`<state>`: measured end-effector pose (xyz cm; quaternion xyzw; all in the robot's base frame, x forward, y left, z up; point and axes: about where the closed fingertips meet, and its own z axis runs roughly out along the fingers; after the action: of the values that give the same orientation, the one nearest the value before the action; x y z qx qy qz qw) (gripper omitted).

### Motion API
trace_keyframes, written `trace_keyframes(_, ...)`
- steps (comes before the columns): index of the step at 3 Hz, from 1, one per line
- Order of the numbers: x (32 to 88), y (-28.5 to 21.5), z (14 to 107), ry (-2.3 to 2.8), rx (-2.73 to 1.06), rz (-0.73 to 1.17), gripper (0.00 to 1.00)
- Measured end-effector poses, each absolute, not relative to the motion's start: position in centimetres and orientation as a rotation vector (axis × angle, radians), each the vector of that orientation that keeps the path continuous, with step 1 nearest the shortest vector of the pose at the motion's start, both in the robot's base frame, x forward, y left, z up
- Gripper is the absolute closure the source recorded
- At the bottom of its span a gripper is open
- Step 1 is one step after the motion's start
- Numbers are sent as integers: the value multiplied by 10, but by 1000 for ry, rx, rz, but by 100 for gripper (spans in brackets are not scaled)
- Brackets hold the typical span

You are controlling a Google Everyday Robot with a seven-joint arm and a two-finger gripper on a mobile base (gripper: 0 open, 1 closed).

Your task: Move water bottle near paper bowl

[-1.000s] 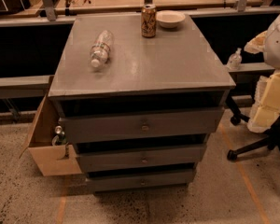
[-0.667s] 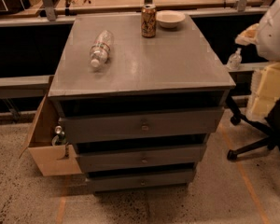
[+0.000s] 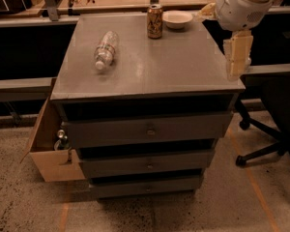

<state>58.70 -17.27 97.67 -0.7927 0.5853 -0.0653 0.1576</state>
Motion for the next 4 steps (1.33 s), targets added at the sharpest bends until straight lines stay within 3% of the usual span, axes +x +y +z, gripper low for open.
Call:
trace_keyframes(3, 665, -37, 943, 900, -2712, -250, 0)
trace_keyframes(4, 671, -33, 942, 894, -2700, -266, 0)
